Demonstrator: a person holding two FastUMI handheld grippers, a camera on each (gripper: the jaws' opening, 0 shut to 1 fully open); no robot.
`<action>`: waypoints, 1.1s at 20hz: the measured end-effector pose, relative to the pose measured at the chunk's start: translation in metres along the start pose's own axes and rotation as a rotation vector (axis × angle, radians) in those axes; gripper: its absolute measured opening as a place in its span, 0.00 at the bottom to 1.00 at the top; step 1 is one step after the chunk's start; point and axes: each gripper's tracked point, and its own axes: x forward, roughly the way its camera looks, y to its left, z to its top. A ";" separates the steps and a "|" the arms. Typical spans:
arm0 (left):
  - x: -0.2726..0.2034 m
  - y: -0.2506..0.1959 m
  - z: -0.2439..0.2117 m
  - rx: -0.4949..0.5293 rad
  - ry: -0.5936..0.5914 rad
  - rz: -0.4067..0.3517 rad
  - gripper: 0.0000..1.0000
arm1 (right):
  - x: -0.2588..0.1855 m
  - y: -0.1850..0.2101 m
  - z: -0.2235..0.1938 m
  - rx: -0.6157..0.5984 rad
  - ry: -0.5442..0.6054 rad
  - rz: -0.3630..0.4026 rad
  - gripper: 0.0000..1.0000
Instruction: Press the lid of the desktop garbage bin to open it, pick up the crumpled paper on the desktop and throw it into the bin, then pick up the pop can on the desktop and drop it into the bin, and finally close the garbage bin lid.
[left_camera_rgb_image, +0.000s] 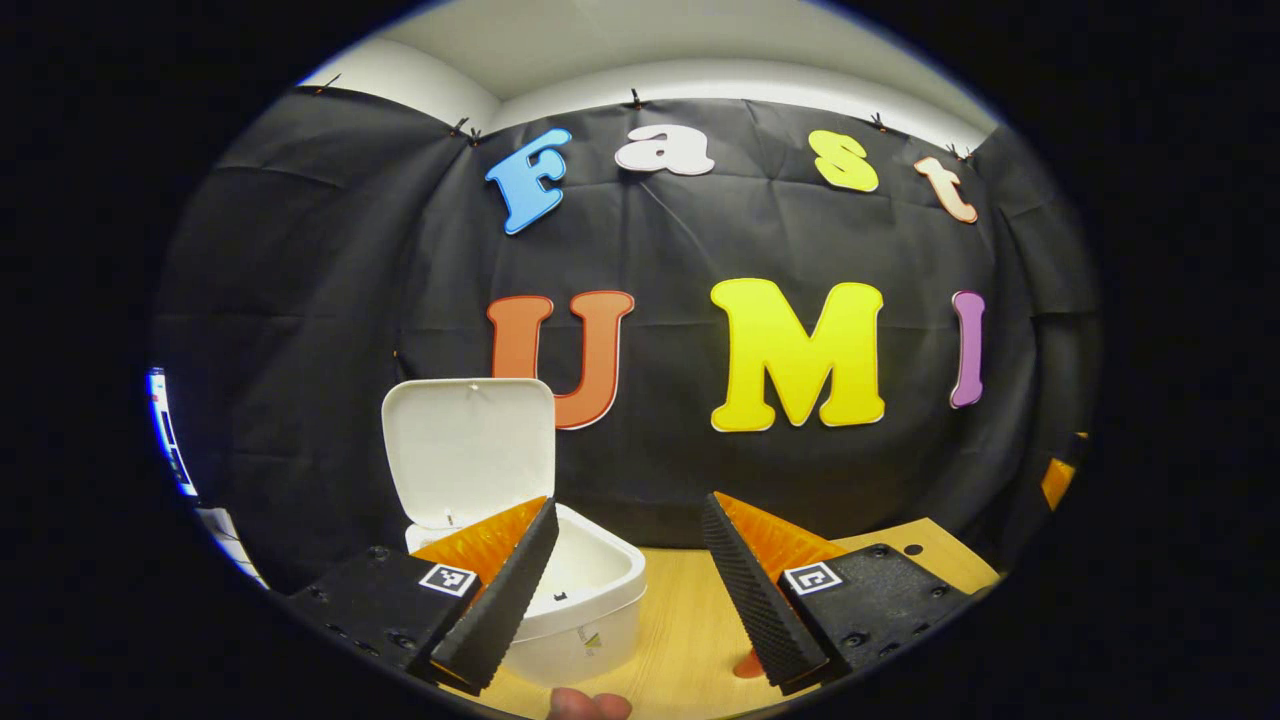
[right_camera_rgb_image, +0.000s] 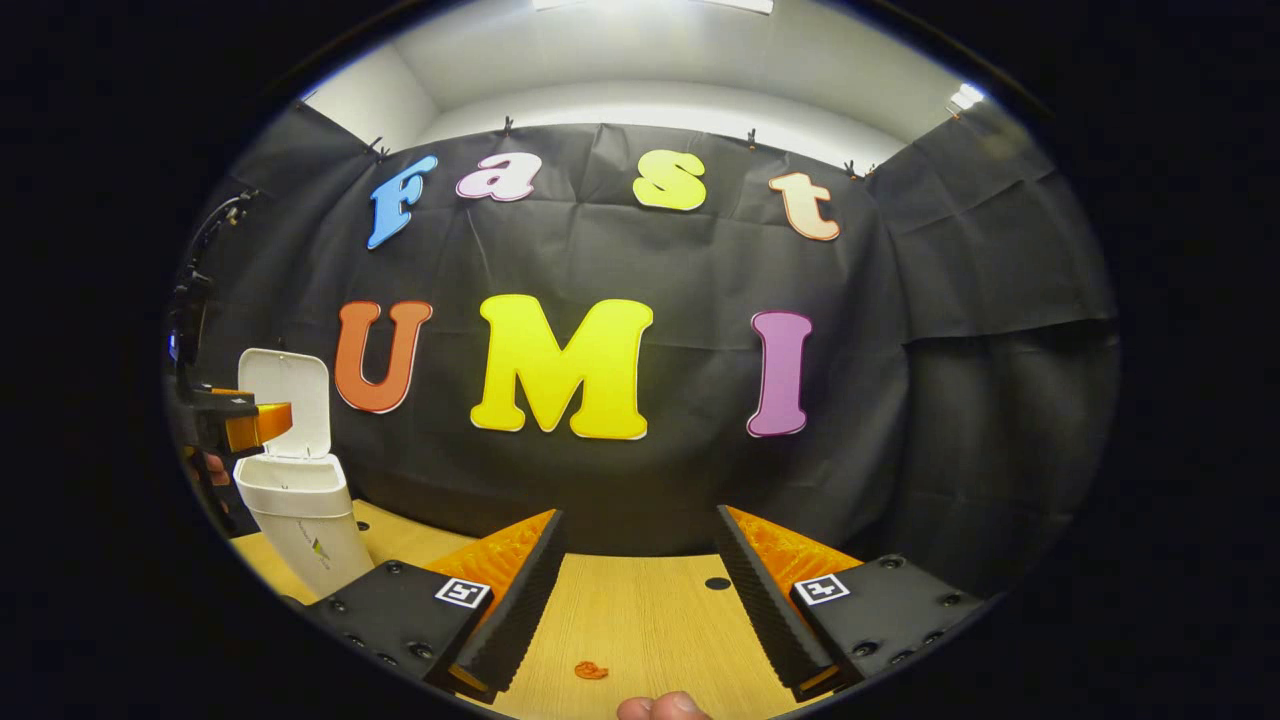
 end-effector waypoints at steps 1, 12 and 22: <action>-0.005 -0.006 0.000 0.001 -0.009 -0.029 0.96 | 0.001 0.005 -0.008 -0.006 0.018 0.023 0.94; -0.057 -0.047 -0.040 0.013 0.081 -0.124 0.96 | 0.001 0.005 -0.118 -0.019 0.265 0.118 0.94; -0.081 -0.039 -0.079 0.003 0.228 -0.069 0.96 | 0.020 0.032 -0.212 -0.026 0.445 0.222 0.94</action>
